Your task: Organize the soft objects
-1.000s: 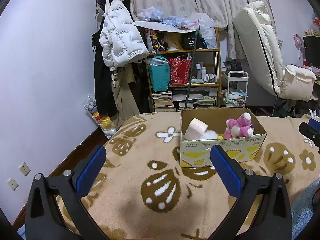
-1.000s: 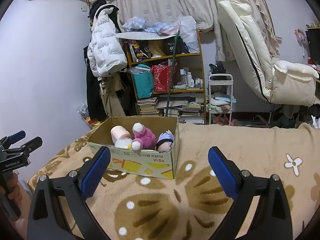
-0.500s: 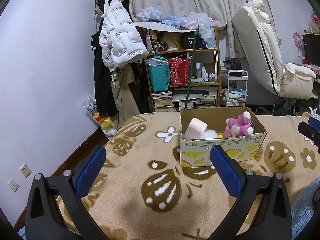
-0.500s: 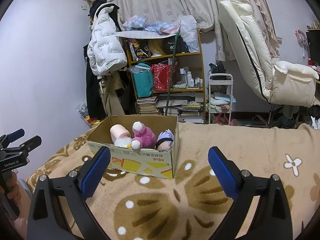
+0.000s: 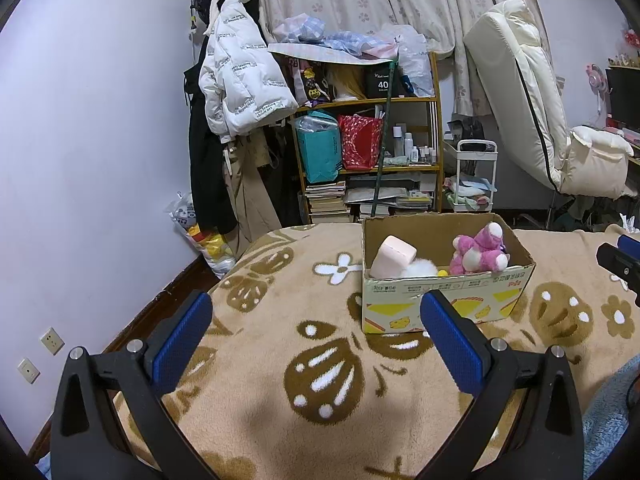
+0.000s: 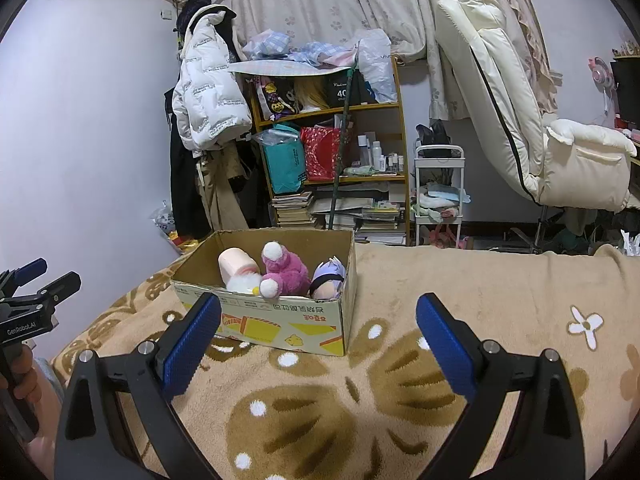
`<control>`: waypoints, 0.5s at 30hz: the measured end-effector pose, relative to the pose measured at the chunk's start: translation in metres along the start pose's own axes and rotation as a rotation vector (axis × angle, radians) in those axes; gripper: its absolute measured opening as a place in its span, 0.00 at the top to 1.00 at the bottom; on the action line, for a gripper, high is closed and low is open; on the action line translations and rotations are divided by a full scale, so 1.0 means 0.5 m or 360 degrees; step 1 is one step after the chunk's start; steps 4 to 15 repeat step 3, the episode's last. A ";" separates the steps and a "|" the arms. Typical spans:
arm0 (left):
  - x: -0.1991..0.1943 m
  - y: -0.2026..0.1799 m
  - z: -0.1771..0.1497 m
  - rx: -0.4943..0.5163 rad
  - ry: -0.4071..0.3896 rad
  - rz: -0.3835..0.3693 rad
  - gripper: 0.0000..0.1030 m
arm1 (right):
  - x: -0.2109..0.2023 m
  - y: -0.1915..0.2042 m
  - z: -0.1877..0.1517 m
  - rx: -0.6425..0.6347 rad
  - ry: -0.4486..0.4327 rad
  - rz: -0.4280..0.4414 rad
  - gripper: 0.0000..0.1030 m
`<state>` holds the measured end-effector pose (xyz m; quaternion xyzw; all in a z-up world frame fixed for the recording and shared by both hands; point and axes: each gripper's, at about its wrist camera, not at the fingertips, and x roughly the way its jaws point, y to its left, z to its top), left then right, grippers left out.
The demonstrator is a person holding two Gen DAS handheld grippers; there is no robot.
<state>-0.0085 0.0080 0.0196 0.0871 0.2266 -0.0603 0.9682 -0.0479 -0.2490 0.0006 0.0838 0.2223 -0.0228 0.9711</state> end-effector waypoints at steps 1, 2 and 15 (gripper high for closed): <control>0.000 0.000 0.000 0.0000 0.0001 -0.0001 0.01 | 0.000 0.001 0.000 0.0001 0.0000 0.0001 0.01; 0.002 0.001 -0.001 -0.0001 0.0004 -0.0006 0.01 | 0.000 0.001 0.000 0.0000 -0.0001 -0.0001 0.01; 0.002 0.001 -0.001 0.0000 0.0007 -0.0007 0.01 | 0.000 0.002 0.001 0.0000 0.0000 -0.0001 0.01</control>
